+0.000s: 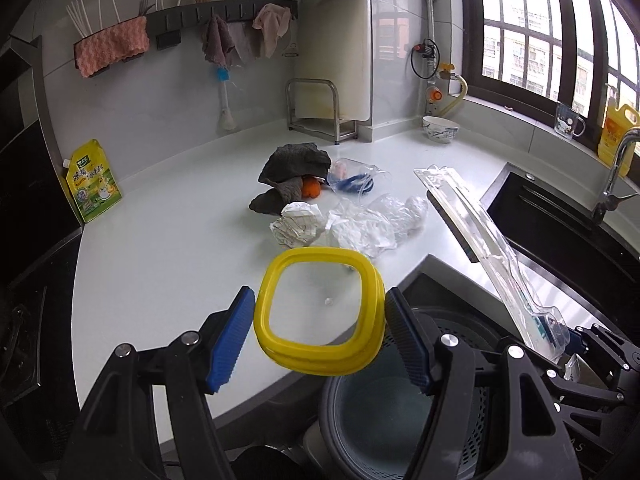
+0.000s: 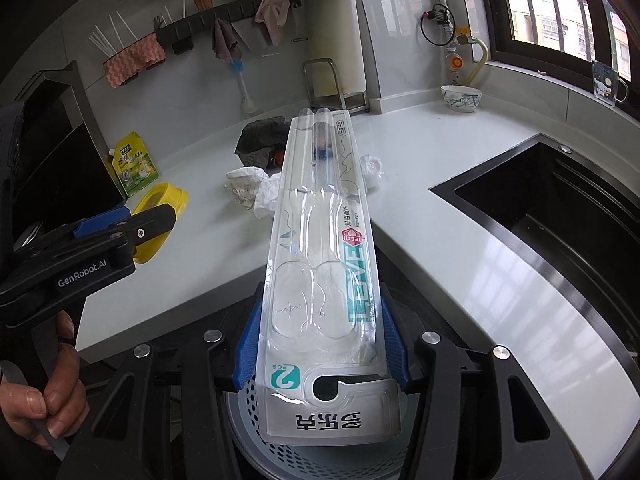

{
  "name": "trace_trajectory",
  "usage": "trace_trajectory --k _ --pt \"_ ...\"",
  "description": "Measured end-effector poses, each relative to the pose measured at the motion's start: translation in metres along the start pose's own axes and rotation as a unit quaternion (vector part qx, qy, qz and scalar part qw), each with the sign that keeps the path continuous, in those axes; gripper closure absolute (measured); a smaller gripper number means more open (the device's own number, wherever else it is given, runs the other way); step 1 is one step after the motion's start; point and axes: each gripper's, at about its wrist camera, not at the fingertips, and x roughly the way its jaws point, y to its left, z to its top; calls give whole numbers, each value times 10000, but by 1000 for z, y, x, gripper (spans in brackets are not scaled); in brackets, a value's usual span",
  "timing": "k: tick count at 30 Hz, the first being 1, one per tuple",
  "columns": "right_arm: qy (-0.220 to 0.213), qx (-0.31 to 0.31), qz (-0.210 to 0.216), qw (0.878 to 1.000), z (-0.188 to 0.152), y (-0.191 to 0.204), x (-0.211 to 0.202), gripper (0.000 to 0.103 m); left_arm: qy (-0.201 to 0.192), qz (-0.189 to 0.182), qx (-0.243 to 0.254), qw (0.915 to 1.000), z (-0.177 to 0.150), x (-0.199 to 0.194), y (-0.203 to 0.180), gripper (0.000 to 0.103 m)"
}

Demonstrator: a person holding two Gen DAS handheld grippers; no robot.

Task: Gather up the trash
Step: 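Carry the pack and yellow lid over the basket and release both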

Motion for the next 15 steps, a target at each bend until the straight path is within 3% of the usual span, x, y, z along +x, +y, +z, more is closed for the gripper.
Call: trace_trajectory --k 7,15 --pt "205 46 51 9998 -30 -8 -10 53 98 -198 185 9996 -22 -10 -21 37" --pt "648 154 114 9977 -64 -20 -5 53 450 -331 230 9982 -49 3 -30 37"
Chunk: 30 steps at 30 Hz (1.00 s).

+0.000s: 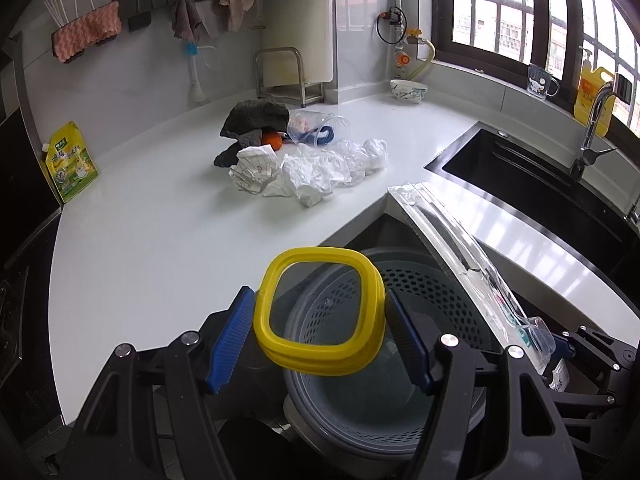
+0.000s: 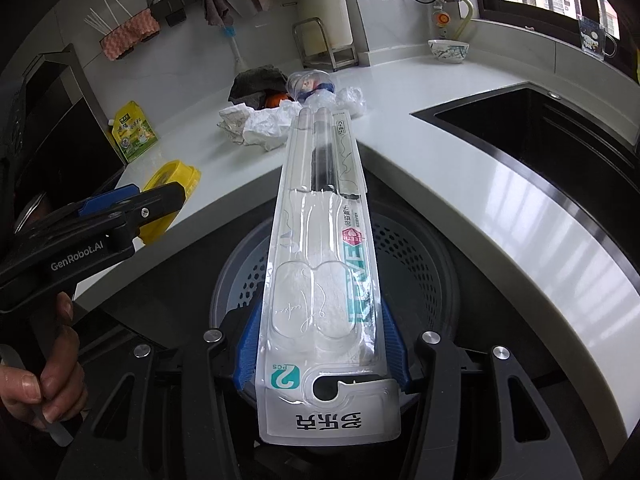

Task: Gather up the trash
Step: 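Carry the pack and yellow lid over the basket and release both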

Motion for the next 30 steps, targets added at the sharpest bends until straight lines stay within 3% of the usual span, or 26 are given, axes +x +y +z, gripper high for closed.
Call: trace_trajectory --k 16,25,30 --pt "778 -24 -347 9964 -25 -8 60 53 658 140 -37 9977 -30 49 -5 37" --pt "978 -196 -744 9922 -23 0 76 53 999 259 -56 9946 -42 74 -6 37" --pt "1054 -124 -730 9917 -22 -2 84 53 1047 309 -126 9939 -43 78 -1 37"
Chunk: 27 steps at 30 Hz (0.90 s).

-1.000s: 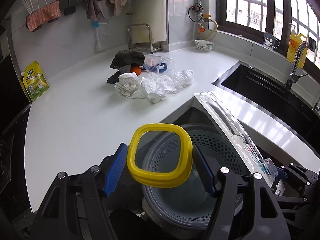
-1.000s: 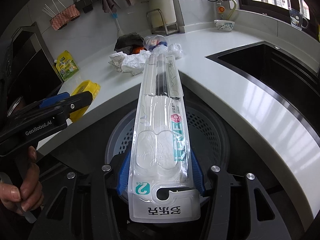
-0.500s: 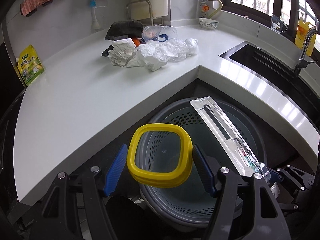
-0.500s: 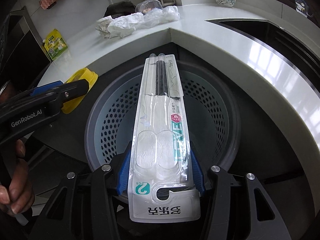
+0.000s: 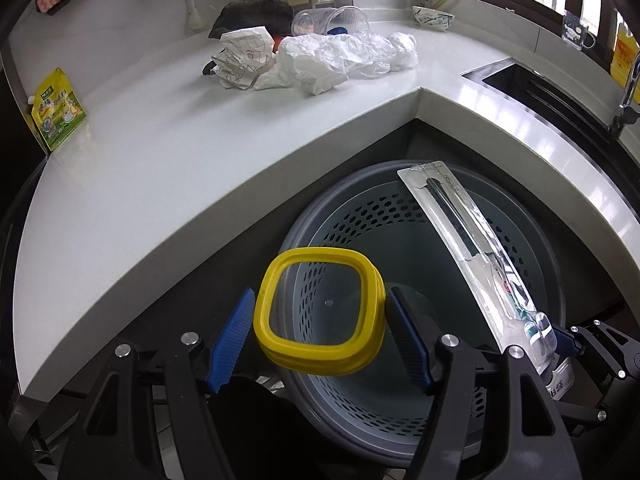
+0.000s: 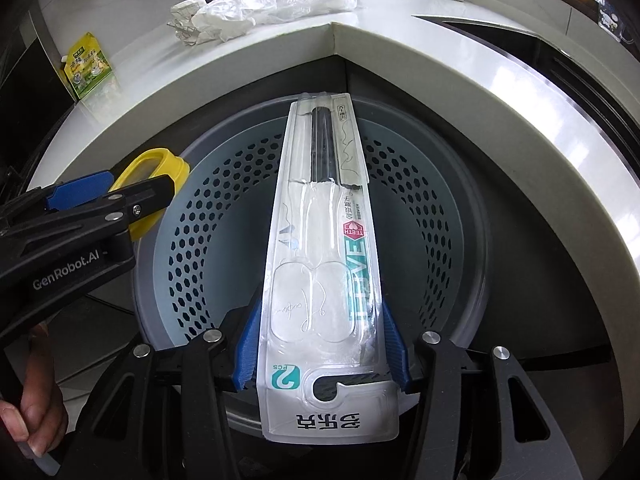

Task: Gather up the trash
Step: 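Carry the pack and yellow lid over the basket and release both, then move both grippers back over the crumpled paper and plastic bags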

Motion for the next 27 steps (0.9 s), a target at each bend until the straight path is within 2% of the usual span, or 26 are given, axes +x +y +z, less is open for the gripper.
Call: trace_trajectory --k 7,8,12,16,27 --pt "-43 30 -3 10000 2 -3 -1 52 42 -13 -46 10000 1 3 4 36" --pt "-52 24 -8 10000 2 -3 -2 52 44 -13 -39 10000 1 2 4 34" --pt "-182 49 -17 9998 2 -5 -9 42 -13 -18 -52 10000 2 -1 5 25" --pt "-323 72 -68 9994 4 -7 -15 38 -39 -21 -122 9999 3 -2 7 22" --pt "-553 144 -117 9983 4 -14 -27 37 -206 4 -164 9997 4 -13 11 22"
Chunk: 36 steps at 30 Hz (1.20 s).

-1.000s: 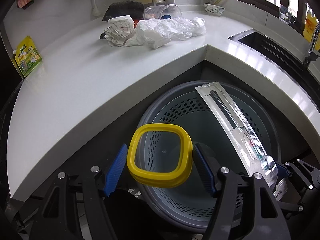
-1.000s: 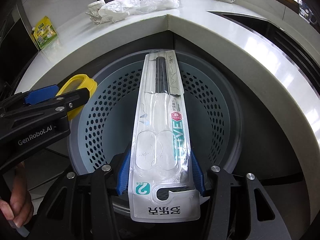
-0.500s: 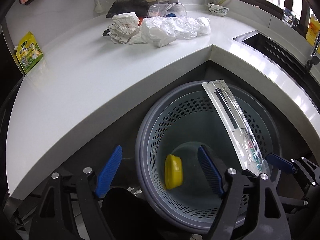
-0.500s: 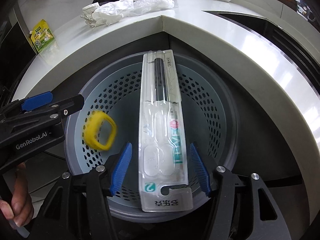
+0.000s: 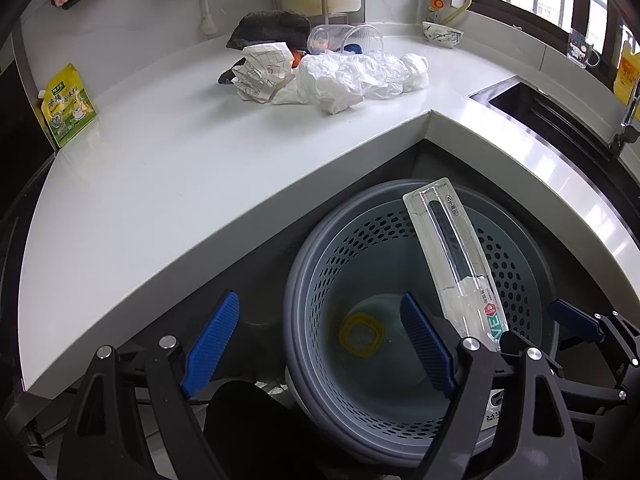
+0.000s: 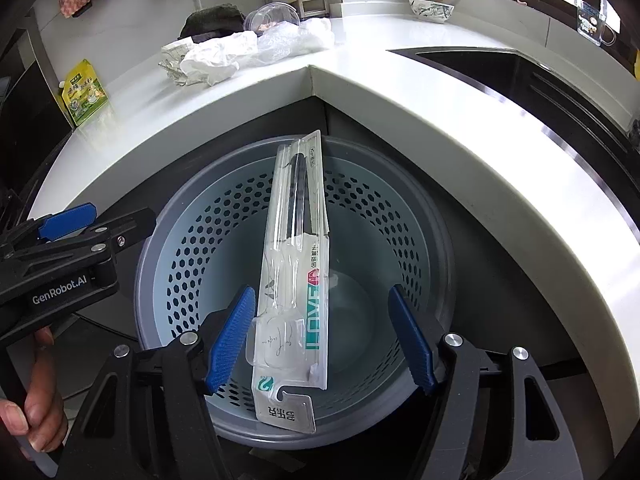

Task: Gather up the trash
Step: 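Move both grippers back over the crumpled paper and plastic bags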

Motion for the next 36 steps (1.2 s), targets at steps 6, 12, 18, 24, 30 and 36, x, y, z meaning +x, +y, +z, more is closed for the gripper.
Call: trace_trajectory --k 6,12,18,24,30,36 --pt "-43 -7 -43 10000 2 2 -3 37 -106 38 -15 9999 2 -6 4 20" --pt "-110 52 -47 9999 3 2 -8 37 -159 43 -59 9998 6 -11 8 17" --pt "-267 3 -48 9996 11 4 -17 37 -267 23 -188 9995 11 -18 15 12" --pt "-577 -73 -49 9983 27 7 -33 32 -455 38 -313 9985 17 -31 22 9" --pt "-731 -147 -49 9972 49 11 -40 31 -629 130 -350 9973 29 -40 27 7" --pt "-858 -180 -96 9961 74 15 -39 25 -786 214 -449 9957 45 -45 36 6"
